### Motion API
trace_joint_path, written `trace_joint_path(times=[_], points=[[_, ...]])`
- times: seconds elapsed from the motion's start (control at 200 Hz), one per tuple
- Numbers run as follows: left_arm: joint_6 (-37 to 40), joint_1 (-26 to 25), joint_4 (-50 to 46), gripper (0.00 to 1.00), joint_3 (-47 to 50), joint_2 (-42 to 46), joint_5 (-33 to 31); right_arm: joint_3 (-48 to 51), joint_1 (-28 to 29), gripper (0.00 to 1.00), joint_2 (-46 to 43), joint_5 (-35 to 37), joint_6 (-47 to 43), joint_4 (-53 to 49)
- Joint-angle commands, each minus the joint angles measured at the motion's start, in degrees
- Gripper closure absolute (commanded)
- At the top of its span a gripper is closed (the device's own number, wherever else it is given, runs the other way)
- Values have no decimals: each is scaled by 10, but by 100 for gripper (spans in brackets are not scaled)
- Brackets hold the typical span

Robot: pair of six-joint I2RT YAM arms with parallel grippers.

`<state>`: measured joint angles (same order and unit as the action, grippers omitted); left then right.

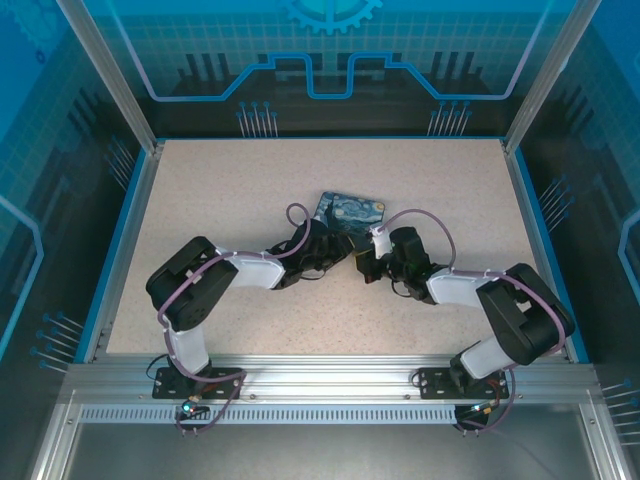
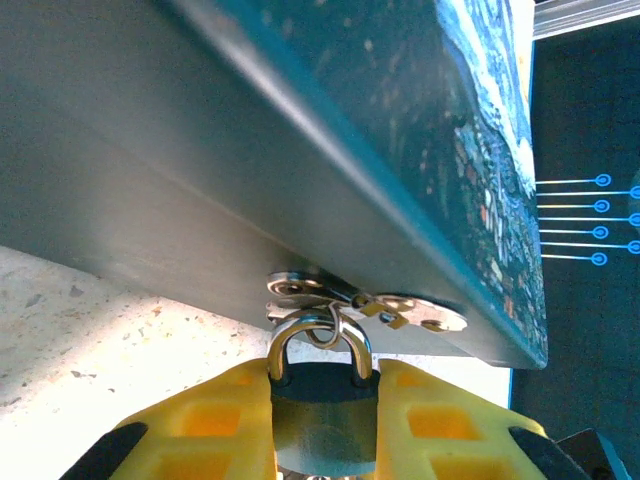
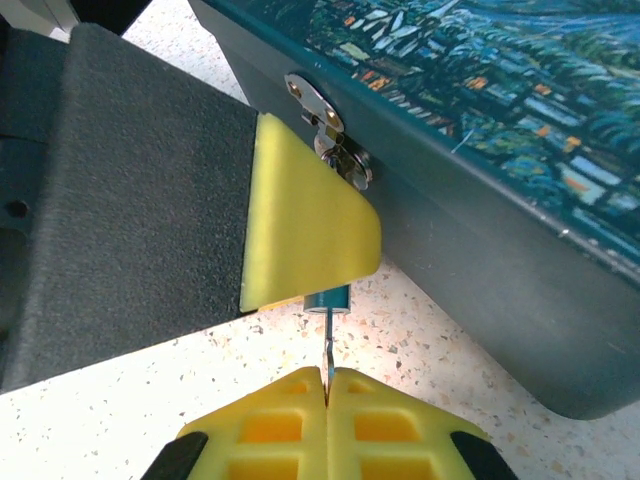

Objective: Unlock the padlock with the key

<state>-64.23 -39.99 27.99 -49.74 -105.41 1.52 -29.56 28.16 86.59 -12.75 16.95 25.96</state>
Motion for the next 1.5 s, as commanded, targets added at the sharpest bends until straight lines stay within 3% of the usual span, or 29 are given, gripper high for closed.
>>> trace_joint_path(times=[0.0, 0.285, 0.545, 0.67, 0.765, 0.93, 1.086, 1.216, 1.496], points=[[10, 8, -55, 87, -6, -21, -41, 7, -5, 97, 3, -44, -2, 57], [9, 10, -58, 88, -5, -25, -44, 17, -12, 96, -14, -50, -8, 53], [8, 13, -57, 88, -3, -25, -45, 24, -19, 89, -20, -60, -10, 51], [7, 13, -56, 88, -3, -25, -45, 25, -20, 92, -20, -65, -10, 50], [6, 13, -55, 88, -3, -25, -44, 26, -20, 100, -18, -68, -9, 53], [6, 13, -54, 89, -2, -23, -43, 20, -21, 100, -9, -58, -7, 45], [4, 13, -51, 90, -1, -20, -42, 32, -22, 79, -14, -51, -8, 51], [0, 13, -50, 90, 0, -13, -37, 30, -25, 69, -6, -81, -1, 58], [-19, 12, -37, 90, 3, -2, -22, 11, -23, 71, 50, -118, 15, 92]])
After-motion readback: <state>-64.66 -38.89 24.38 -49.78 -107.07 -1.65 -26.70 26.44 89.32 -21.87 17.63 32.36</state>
